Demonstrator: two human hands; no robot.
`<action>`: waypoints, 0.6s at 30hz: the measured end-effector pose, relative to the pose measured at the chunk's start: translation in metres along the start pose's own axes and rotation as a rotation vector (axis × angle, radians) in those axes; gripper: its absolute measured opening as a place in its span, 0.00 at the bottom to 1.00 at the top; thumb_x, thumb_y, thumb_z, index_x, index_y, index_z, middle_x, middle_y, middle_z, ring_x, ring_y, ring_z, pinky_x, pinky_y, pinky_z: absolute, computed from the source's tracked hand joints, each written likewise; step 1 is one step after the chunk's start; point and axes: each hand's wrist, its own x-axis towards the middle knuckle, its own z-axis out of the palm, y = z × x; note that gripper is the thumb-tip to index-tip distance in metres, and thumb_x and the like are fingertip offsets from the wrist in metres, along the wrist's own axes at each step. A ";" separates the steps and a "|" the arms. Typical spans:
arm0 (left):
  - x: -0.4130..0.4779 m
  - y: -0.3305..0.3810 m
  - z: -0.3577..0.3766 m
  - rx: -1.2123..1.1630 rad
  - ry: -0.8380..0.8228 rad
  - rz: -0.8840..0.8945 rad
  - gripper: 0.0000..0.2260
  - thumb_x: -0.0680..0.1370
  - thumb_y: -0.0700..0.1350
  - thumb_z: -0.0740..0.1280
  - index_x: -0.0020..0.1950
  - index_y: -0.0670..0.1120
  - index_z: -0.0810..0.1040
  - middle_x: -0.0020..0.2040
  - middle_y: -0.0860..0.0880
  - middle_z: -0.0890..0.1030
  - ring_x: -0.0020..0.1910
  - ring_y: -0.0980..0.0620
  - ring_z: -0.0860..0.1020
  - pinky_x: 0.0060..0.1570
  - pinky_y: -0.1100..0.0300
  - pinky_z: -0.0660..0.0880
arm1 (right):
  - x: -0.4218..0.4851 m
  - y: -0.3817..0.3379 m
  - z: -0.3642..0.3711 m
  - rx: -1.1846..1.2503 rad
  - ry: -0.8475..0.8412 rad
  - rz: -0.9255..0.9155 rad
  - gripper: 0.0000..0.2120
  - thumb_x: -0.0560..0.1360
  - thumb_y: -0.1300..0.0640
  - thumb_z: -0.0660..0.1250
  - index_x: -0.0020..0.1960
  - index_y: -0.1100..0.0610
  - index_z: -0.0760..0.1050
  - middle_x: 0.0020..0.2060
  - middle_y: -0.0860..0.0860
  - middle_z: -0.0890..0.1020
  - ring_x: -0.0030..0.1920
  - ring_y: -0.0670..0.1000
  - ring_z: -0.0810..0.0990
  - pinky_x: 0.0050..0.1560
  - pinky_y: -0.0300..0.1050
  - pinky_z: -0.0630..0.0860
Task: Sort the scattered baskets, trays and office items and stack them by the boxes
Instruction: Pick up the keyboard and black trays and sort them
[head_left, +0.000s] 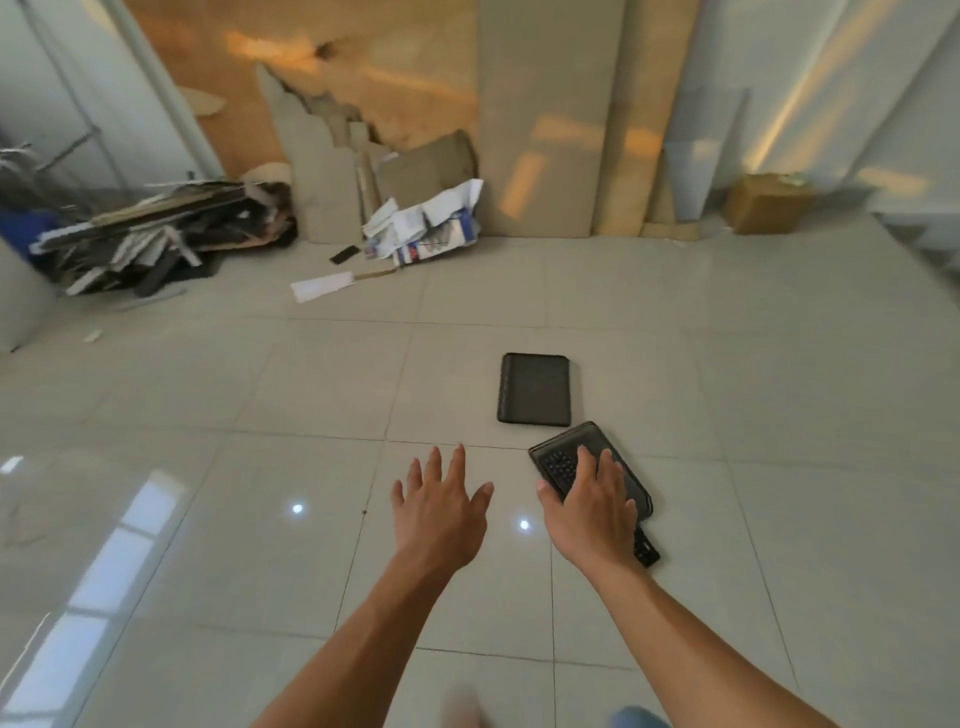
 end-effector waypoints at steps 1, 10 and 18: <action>0.010 0.003 0.001 0.009 -0.022 0.027 0.31 0.83 0.64 0.47 0.83 0.54 0.44 0.83 0.47 0.48 0.81 0.42 0.47 0.78 0.42 0.48 | 0.002 0.000 0.000 0.002 0.012 0.029 0.38 0.80 0.35 0.57 0.82 0.52 0.49 0.82 0.56 0.49 0.81 0.57 0.47 0.77 0.63 0.53; 0.084 0.060 0.026 0.082 -0.142 0.228 0.31 0.83 0.65 0.47 0.82 0.55 0.43 0.83 0.47 0.47 0.81 0.42 0.47 0.77 0.42 0.47 | 0.047 0.037 -0.006 0.054 0.082 0.269 0.38 0.80 0.35 0.57 0.82 0.52 0.50 0.82 0.56 0.49 0.81 0.57 0.47 0.77 0.62 0.54; 0.168 0.129 0.040 0.161 -0.205 0.317 0.31 0.83 0.65 0.47 0.82 0.55 0.45 0.83 0.47 0.48 0.81 0.42 0.47 0.77 0.42 0.48 | 0.129 0.083 -0.018 0.098 0.097 0.412 0.37 0.81 0.35 0.57 0.81 0.53 0.52 0.82 0.57 0.51 0.81 0.58 0.49 0.76 0.64 0.57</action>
